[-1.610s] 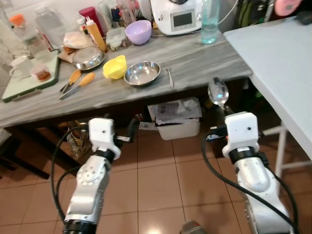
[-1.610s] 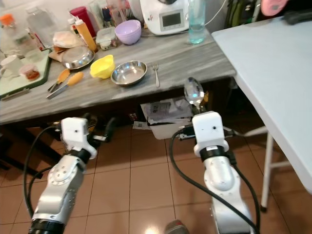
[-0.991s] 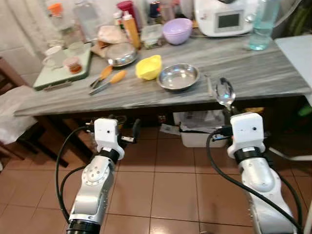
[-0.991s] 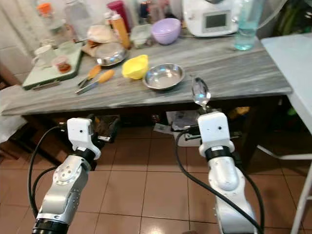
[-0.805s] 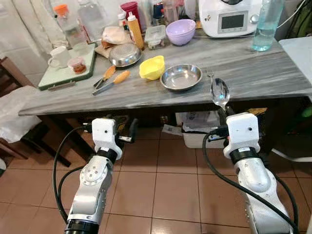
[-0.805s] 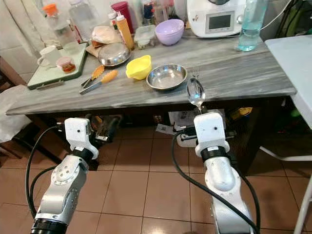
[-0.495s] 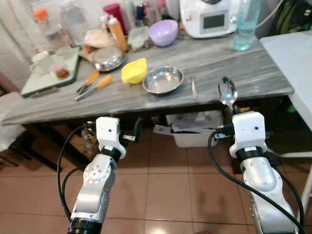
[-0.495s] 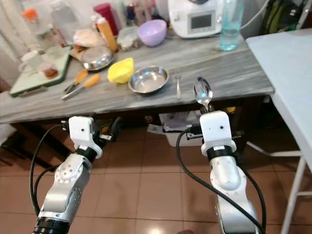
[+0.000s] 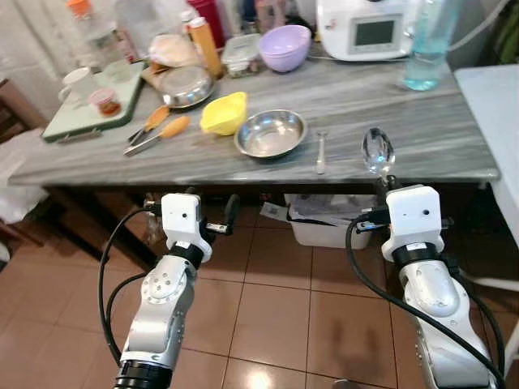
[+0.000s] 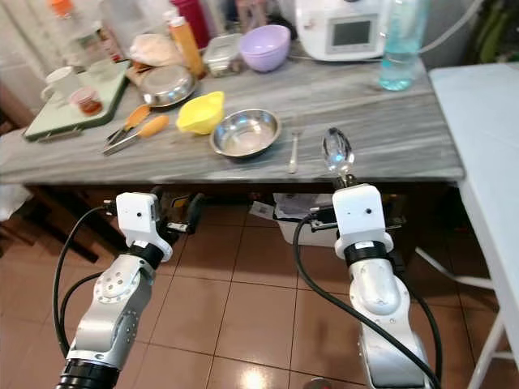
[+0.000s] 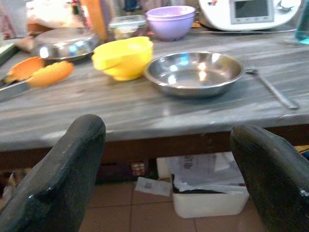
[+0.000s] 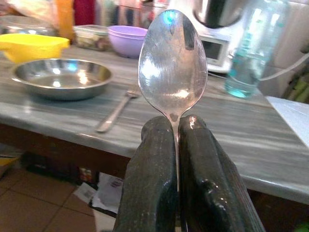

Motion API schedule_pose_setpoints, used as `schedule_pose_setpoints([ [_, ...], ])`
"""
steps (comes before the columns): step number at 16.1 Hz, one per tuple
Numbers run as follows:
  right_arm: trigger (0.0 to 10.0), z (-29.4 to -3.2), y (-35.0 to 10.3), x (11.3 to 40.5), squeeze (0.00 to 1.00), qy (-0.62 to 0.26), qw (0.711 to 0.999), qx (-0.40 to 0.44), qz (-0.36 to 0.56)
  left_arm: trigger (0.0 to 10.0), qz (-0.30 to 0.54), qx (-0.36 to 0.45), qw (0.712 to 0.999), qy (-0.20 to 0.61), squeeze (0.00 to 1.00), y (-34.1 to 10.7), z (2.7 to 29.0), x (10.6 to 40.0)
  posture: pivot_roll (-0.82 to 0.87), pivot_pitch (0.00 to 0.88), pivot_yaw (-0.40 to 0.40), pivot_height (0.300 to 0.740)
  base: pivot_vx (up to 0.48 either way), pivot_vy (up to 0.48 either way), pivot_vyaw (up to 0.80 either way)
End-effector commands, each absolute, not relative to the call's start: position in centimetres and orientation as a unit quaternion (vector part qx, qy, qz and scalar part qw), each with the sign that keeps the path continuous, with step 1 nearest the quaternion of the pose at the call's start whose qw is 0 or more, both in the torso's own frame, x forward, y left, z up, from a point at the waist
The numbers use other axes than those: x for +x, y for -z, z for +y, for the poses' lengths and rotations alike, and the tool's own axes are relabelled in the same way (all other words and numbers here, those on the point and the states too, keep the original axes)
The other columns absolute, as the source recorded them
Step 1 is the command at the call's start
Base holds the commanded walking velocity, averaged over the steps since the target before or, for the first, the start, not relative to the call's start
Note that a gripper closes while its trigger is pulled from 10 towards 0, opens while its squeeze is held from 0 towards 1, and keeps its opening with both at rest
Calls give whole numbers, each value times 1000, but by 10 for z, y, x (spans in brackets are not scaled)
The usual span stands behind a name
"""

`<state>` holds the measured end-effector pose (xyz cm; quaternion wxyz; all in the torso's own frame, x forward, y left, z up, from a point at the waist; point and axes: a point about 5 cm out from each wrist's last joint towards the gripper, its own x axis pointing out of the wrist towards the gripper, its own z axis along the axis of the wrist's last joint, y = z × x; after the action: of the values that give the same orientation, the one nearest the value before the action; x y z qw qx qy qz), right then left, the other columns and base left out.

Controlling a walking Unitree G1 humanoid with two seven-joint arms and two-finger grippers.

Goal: Setting the table

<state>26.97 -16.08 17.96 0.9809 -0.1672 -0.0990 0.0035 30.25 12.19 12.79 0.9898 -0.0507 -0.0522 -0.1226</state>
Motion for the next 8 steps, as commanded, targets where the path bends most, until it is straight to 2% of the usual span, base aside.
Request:
schedule_pose_setpoints([
  [1,10000,-151,-182,270,0,-18,981,-161,-110,10000,-50,-43,992,110,0,-126,136,302,-346,129,215,740,0,0,0],
  [4,10000,-151,-182,270,0,-17,980,-162,-111,10000,-52,-42,991,113,0,-126,134,301,-346,129,215,740,0,0,0],
  [8,10000,-152,-182,270,0,-10,982,-156,-109,10000,-54,-45,990,121,0,-126,132,300,-346,130,220,740,292,0,0],
])
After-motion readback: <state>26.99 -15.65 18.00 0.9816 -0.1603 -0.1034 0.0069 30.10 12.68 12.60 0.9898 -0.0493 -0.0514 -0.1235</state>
